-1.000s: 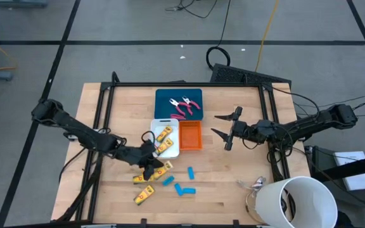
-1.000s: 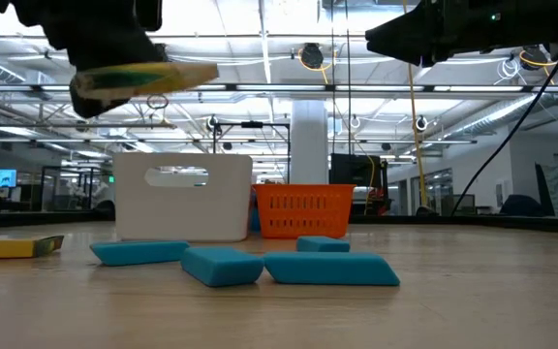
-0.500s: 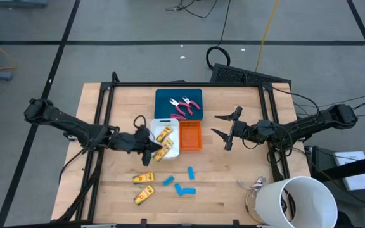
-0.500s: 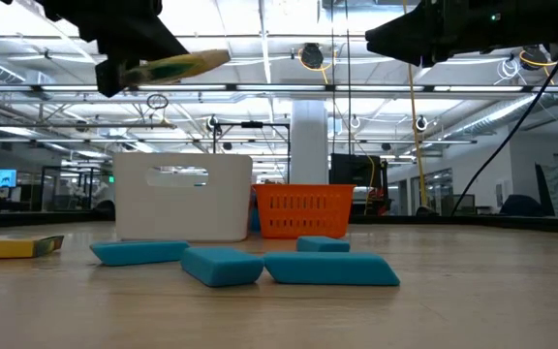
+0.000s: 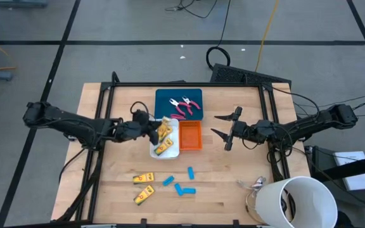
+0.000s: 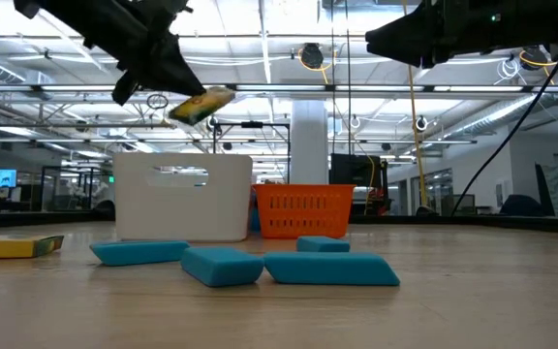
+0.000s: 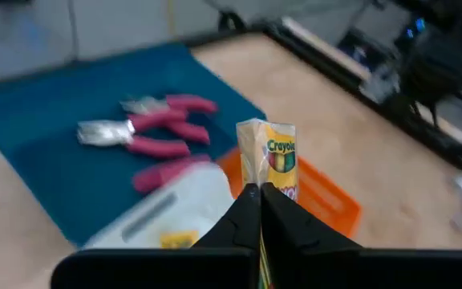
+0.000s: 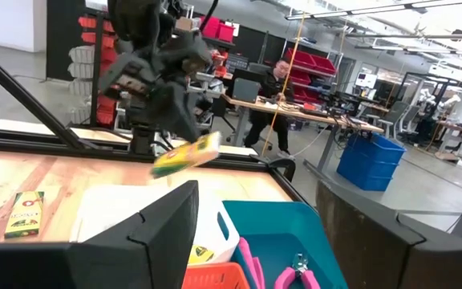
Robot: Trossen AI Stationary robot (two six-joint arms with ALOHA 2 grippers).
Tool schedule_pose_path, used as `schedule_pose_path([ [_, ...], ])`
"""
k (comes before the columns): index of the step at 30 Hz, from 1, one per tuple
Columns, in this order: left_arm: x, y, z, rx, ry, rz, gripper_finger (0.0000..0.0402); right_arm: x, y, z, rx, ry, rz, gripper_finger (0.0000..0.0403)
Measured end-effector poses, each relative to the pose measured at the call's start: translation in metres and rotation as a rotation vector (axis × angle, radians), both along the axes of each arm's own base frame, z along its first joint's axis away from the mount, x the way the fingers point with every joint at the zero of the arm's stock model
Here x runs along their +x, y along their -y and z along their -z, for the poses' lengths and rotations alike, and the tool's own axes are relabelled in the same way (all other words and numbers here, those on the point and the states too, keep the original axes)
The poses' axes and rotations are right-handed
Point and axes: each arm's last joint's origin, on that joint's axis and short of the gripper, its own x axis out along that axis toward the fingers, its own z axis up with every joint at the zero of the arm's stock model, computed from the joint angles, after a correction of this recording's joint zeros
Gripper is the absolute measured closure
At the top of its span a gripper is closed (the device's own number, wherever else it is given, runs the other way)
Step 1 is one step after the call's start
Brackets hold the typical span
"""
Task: Pick & Place School Supplies
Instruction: Put the yellow crayon box into the white bin
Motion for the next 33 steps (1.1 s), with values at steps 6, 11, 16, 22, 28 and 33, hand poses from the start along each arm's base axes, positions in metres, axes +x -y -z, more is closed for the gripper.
schedule_pose_path([
  [6,0.010,-0.006,0.014,0.049,-0.053,-0.081,0.0398,0.000,0.000,0.001,-0.001,-0.007,0.000,0.0156],
  [11,0.019,-0.007,0.029,0.085,-0.095,-0.139,0.0394,0.000,0.000,0.001,-0.001,-0.007,0.000,0.0156],
  [16,0.028,-0.006,0.045,0.113,-0.124,-0.201,0.0396,0.000,0.000,0.001,0.002,-0.009,0.000,0.0156],
  [22,0.042,-0.005,0.059,0.081,-0.072,-0.220,0.0397,0.000,0.000,0.001,0.008,-0.011,-0.001,0.0156],
  [28,0.048,-0.002,0.074,0.005,-0.051,-0.266,0.0397,0.000,0.000,0.002,0.015,-0.016,-0.002,0.0156],
  [33,0.053,0.006,0.081,-0.053,0.004,-0.269,0.0395,0.000,0.000,0.003,0.014,-0.023,-0.001,0.0156],
])
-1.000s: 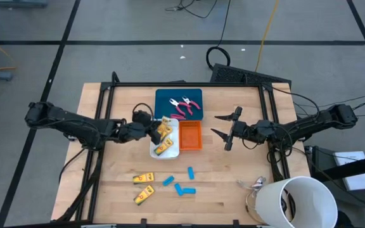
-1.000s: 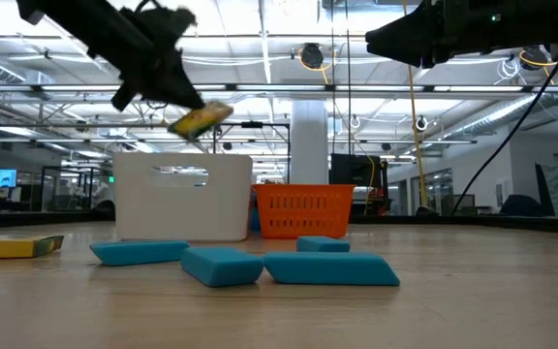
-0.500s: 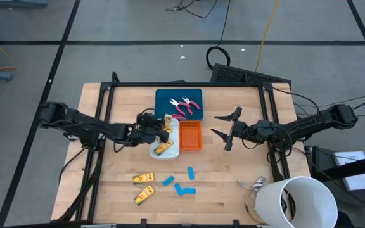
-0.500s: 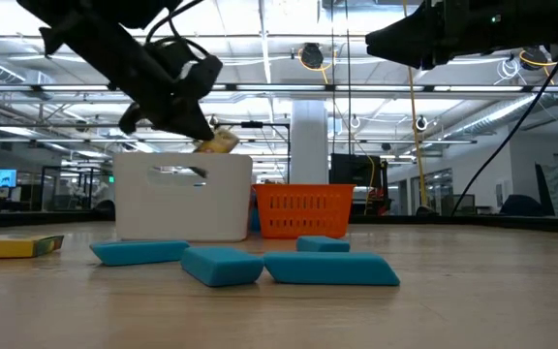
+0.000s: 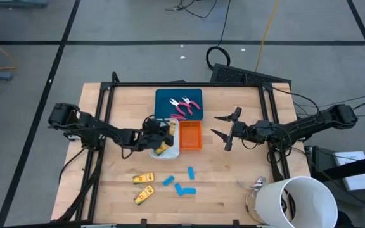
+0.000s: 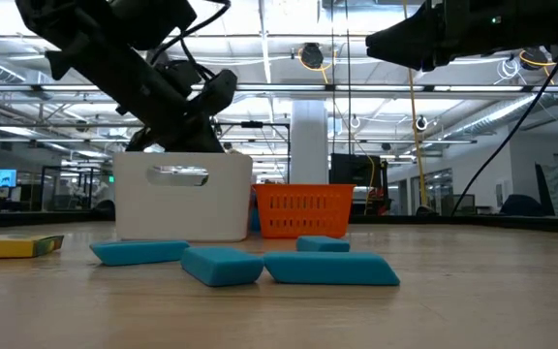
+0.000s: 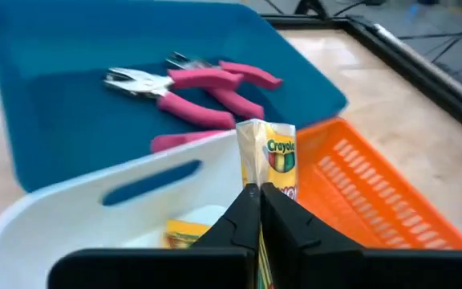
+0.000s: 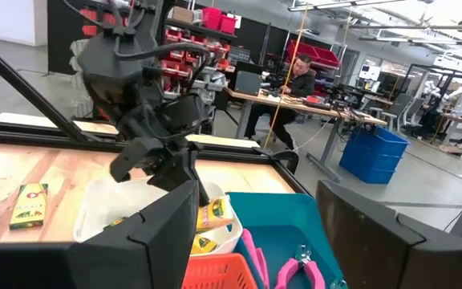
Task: Pick & Place School Supplies
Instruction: Put the yellow crayon box into the white bin
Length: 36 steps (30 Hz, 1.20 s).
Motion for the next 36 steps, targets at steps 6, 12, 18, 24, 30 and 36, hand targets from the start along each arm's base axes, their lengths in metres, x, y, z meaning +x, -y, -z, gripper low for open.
schedule_pose_path([
  [6,0.004,0.008,-0.002,-0.044,0.092,0.002,0.0388,0.000,0.000,0.000,0.004,0.001,0.000,0.0156],
  [12,0.003,0.008,-0.001,-0.039,0.082,0.004,0.0386,0.000,0.000,0.000,0.018,0.006,-0.001,0.0156],
  [18,0.000,0.009,0.003,-0.040,0.038,-0.003,0.0393,0.000,0.000,0.000,0.018,0.006,-0.001,0.0156],
  [24,-0.003,0.009,0.006,-0.048,0.006,-0.022,0.0389,0.000,0.000,0.000,0.018,0.005,-0.001,0.0156],
  [30,-0.003,0.012,0.006,-0.047,0.006,-0.012,0.0392,0.000,0.000,0.000,0.018,0.005,-0.001,0.0156],
  [36,-0.003,0.012,0.007,0.004,-0.051,0.033,0.0374,0.000,0.000,0.000,0.018,0.005,-0.001,0.0156],
])
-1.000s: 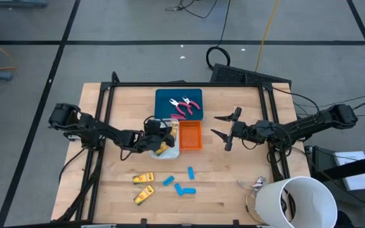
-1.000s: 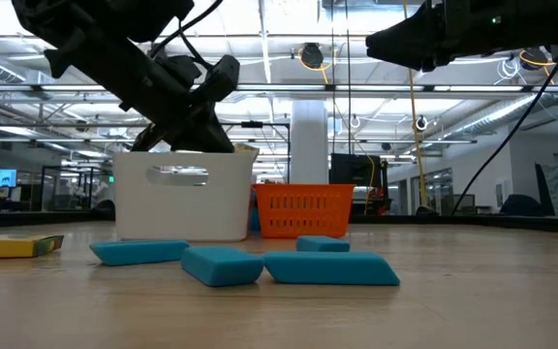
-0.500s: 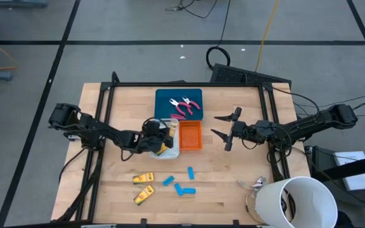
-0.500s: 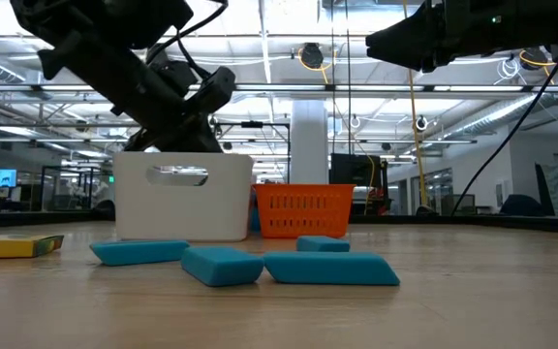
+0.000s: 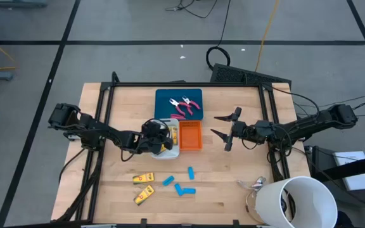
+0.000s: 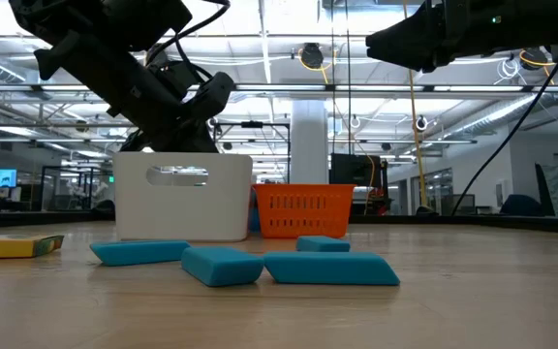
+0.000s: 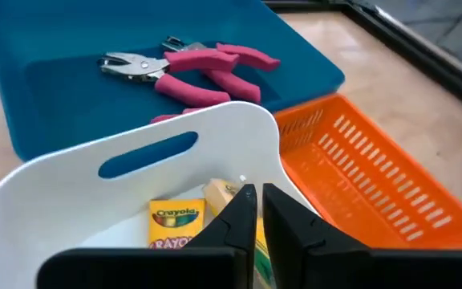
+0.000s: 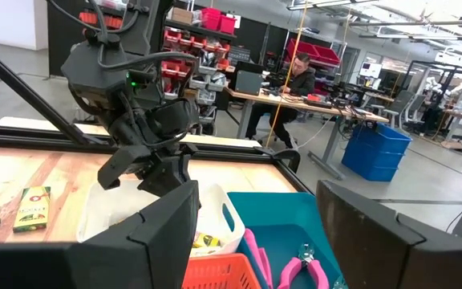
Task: Pick & Place School Supplies
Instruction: Put the yellow crayon box into the white bin
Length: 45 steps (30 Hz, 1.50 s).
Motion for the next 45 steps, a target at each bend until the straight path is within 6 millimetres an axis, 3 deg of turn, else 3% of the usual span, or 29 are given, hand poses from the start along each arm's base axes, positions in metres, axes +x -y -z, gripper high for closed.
schedule_pose_path([
  [8,-0.001,0.003,-0.011,0.025,-0.056,0.187,0.0371,0.000,0.000,0.000,0.000,0.000,0.000,0.0156],
  [14,-0.011,0.017,-0.042,0.130,-0.032,0.364,0.0358,0.000,0.000,0.001,-0.001,-0.006,0.000,0.0156],
  [21,-0.035,0.048,-0.067,0.202,-0.012,0.574,0.0270,0.000,0.000,0.001,-0.001,-0.007,0.000,0.0156],
  [26,-0.051,0.075,-0.061,0.078,-0.081,0.809,0.0188,0.000,0.000,0.001,-0.002,-0.008,0.000,0.0156],
  [30,-0.065,0.095,-0.051,-0.092,-0.161,0.948,0.0157,0.000,0.000,0.001,-0.002,-0.008,0.000,0.0156],
  [36,-0.087,0.117,-0.034,-0.189,-0.315,0.965,0.0165,0.000,0.001,0.001,-0.003,-0.009,0.005,0.0156],
  [45,-0.113,0.122,-0.020,-0.269,-0.484,0.830,0.0194,0.000,0.002,0.001,-0.002,-0.008,0.012,0.0156],
])
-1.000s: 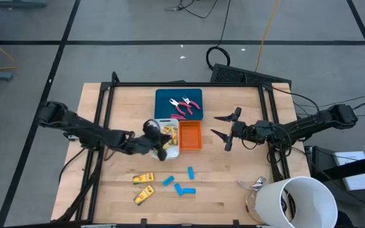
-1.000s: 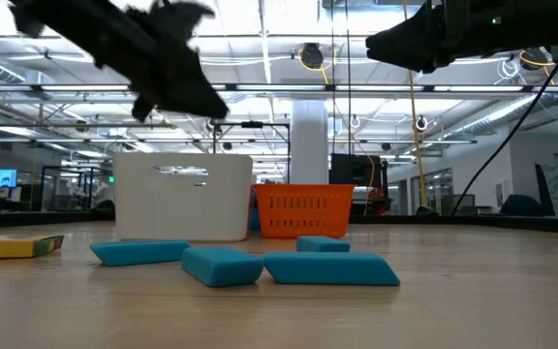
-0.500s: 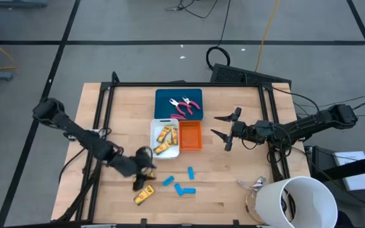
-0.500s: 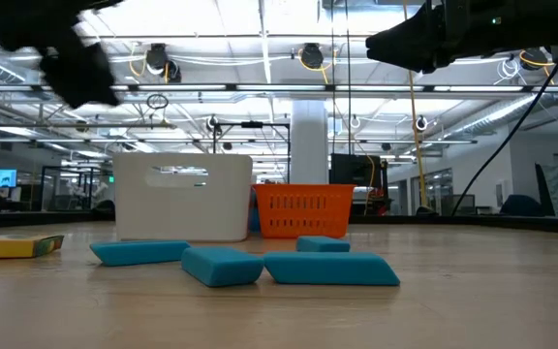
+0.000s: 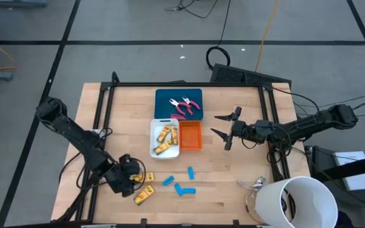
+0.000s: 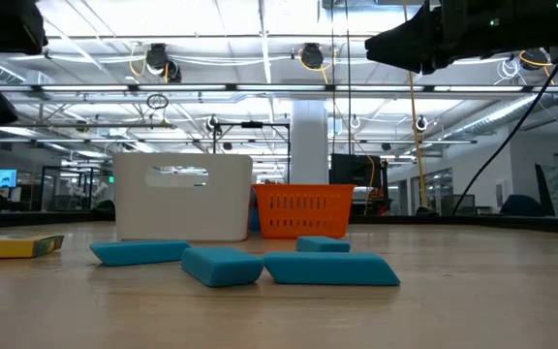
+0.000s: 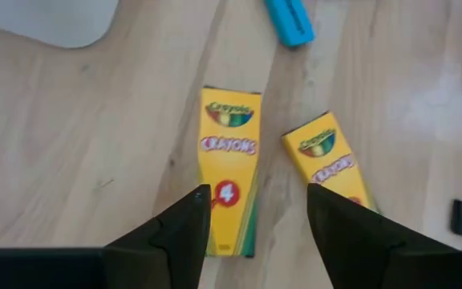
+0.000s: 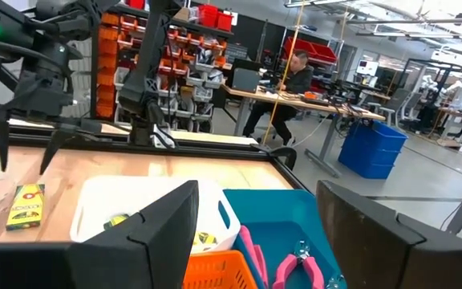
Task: Pick & Place School Supplies
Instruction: Put the yellow crayon box into the white bin
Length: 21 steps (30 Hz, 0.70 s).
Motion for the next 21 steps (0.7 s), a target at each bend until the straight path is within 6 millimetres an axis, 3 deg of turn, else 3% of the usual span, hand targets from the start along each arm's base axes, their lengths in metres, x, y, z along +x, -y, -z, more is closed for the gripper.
schedule_pose_path([
  [5,0.000,0.003,0.006,0.053,0.000,0.002,0.0195,0.000,0.000,0.000,0.000,-0.002,0.000,0.0156],
  [13,0.005,0.007,0.037,0.106,-0.148,0.039,0.0195,0.000,0.000,0.000,0.000,-0.003,0.000,0.0156],
  [21,0.006,0.009,0.039,0.122,-0.140,0.055,0.0195,0.000,0.000,0.000,0.000,-0.002,0.000,0.0156],
])
